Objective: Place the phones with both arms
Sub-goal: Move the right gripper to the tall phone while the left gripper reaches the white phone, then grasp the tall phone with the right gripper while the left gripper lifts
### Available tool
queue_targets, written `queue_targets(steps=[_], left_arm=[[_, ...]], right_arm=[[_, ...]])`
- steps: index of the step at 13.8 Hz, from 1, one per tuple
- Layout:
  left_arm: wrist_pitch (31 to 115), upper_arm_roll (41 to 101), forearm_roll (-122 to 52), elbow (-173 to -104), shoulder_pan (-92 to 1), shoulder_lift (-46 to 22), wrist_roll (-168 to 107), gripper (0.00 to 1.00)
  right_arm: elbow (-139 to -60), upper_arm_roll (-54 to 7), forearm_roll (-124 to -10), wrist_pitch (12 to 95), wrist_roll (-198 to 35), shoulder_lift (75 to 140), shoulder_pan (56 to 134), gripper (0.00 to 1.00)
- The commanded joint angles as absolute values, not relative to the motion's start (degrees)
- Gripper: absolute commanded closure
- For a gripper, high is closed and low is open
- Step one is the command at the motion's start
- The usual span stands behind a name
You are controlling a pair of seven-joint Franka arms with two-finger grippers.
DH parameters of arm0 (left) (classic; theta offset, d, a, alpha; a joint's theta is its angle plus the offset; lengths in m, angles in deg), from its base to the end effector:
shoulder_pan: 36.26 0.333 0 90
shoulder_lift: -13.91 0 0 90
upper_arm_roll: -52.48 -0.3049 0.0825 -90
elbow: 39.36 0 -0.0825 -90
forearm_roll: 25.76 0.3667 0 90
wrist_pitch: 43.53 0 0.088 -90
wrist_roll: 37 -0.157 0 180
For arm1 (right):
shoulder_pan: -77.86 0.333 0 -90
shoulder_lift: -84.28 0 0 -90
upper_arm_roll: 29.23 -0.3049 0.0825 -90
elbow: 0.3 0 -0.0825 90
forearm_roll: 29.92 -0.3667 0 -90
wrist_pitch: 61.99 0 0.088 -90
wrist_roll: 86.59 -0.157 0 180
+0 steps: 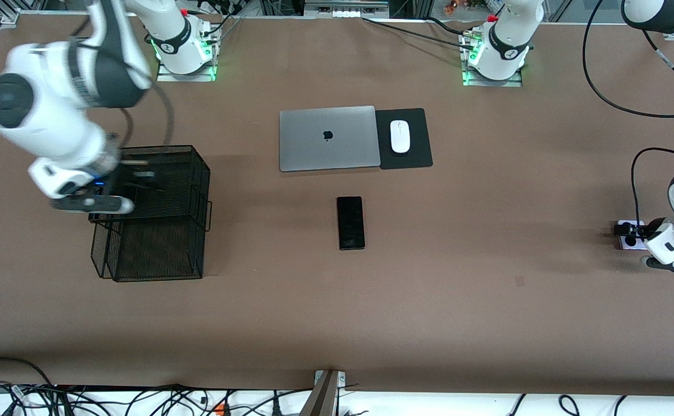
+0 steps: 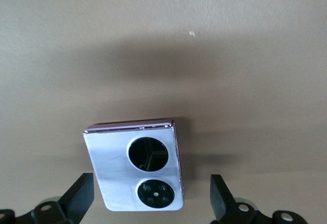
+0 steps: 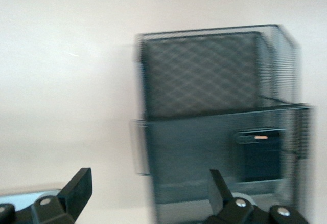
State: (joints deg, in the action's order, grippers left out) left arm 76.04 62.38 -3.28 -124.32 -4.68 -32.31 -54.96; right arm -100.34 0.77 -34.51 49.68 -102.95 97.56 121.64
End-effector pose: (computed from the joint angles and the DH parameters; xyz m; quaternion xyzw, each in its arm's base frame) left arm 0.6022 0.2899 0.1409 -0.9894 0.0600 0.1181 0.0595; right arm 0.5784 0.1663 0.3989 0.9993 -0.0314 0.0069 0.0192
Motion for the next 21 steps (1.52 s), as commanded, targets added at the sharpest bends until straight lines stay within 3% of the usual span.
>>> queue_targets(steps=[1,4,7,10,12,15,19,21], left_arm=[[78.72,63.03,-1.85,-124.97,-3.3,-32.93,-57.04,0.0],[79.96,63.03,-1.85,-124.71,-2.24,-33.64,-58.36,0.0],[80.05,63.03,-1.94,-124.7,-1.19,-34.25,-58.62,0.0],[80.05,63.12,-2.73,-124.7,-1.1,-34.34,-58.45,0.02],[79.52,63.12,-2.73,-124.79,-1.19,-34.34,-58.45,0.39],[78.99,63.12,-2.73,-124.97,-1.27,-34.26,-58.54,0.6],[73.91,64.52,-2.9,-124.09,-2.68,-31.89,-57.92,0.61],[71.36,66.19,-2.99,-123.92,-3.12,-30.48,-57.48,0.59]], right_arm=[[-89.19,-6.97,-35.46,48.05,-118.25,107.36,121.37,0.0],[-77.07,-14.18,-35.11,48.4,-133.74,117.29,122.16,0.0],[-67.91,-14.99,-34.58,49.27,-142.64,125.21,126.28,0.0],[-64.81,-14.99,-34.58,52.77,-146.09,129.62,129.09,0.0],[-64.81,-14.73,-34.23,57.52,-145.83,132.78,131.21,0.0],[-64.81,-14.81,-30.73,64.64,-145.13,137.0,133.23,0.0],[-66.91,-15.08,-29.57,68.08,-139.69,138.5,133.32,0.0],[-68.06,-15.08,-29.57,73.6,-138.8,140.43,134.28,0.0]])
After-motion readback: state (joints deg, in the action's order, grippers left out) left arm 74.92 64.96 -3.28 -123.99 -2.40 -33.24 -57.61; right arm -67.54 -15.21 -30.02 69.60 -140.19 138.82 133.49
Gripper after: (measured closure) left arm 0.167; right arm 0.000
